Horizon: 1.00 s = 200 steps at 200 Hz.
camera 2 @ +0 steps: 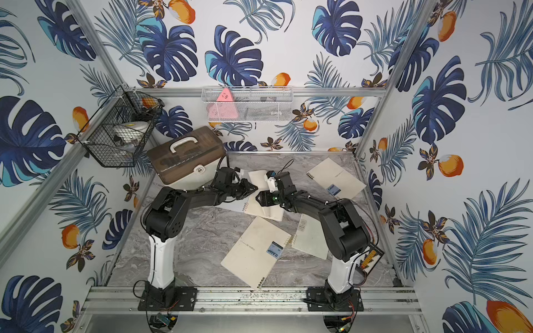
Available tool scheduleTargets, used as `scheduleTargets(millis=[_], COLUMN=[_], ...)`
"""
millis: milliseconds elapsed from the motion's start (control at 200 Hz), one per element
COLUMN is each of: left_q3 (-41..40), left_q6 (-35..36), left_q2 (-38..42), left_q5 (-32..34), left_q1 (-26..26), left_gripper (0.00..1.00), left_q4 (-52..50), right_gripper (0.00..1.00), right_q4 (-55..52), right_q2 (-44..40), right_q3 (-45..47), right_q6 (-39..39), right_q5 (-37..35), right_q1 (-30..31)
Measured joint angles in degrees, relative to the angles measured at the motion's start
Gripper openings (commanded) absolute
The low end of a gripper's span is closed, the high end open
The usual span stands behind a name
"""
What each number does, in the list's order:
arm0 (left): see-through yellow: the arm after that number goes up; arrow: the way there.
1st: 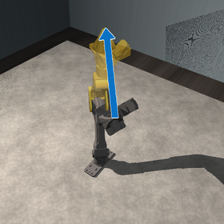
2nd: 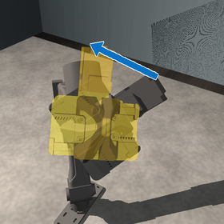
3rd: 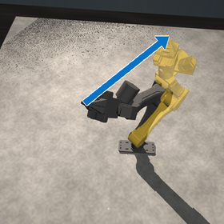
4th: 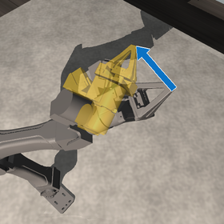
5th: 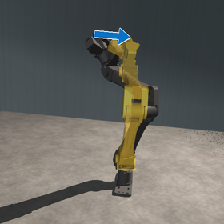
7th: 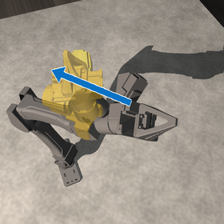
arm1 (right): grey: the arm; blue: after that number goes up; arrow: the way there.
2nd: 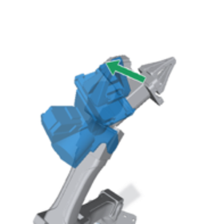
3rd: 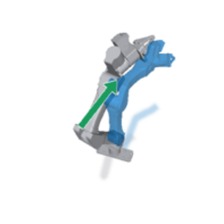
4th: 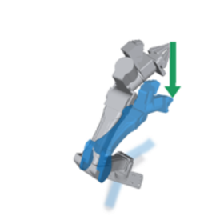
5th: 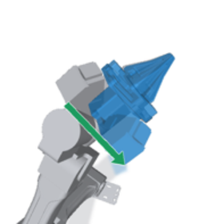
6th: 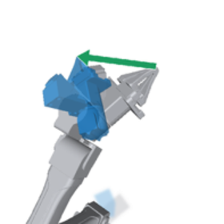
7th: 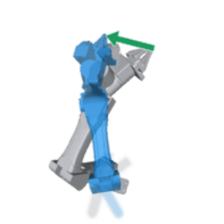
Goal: Tear off pages from different notebooks
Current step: Tear off the paper from the notebook.
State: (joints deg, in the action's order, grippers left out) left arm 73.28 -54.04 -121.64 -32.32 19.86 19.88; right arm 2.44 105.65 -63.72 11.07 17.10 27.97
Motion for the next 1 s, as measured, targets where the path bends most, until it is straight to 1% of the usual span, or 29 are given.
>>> scheduleTargets(millis=[195, 535, 630, 716, 791, 871, 921, 1001], left_q3=[0.48, 0.7, 0.7, 0.68, 0.68, 0.68, 0.68, 0.7], left_q6=[-0.17, -0.22, -0.22, -0.24, -0.26, -0.35, -0.44, -0.55], left_q2=[-0.28, -0.92, -1.01, -1.01, -1.01, -1.01, -1.01, -1.01], left_q5=[0.0, -0.02, -0.02, -0.04, -0.04, -0.04, -0.04, -0.09], left_q1=[0.09, 0.35, 0.35, 0.35, 0.35, 0.35, 0.35, 0.35], left_gripper=[0.14, 0.16, 0.2, 0.25, 0.31, 0.34, 0.38, 0.41], left_q4=[0.15, 0.26, 0.28, 0.28, 0.28, 0.26, 0.26, 0.28], right_gripper=[0.6, 0.59, 0.59, 0.53, 0.47, 0.4, 0.35, 0.29], right_q4=[-1.6, -2.12, -2.32, -2.54, -2.69, -2.78, -2.78, -2.73], right_q2=[1.05, 2.36, 2.73, 3.08, 3.13, 3.15, 3.17, 3.17], right_q3=[-0.37, -0.39, -0.59, -0.63, -0.63, -0.59, -0.48, -0.28], right_q6=[-0.22, -1.18, -1.57, -1.75, -1.88, -1.88, -1.84, -1.86], right_q5=[-3.1, -5.86, -7.52, -8.81, -9.75, -11.1, -11.54, -12.09], right_q1=[0.0, 0.22, 0.55, 0.81, 0.83, 0.81, 0.7, 0.7])
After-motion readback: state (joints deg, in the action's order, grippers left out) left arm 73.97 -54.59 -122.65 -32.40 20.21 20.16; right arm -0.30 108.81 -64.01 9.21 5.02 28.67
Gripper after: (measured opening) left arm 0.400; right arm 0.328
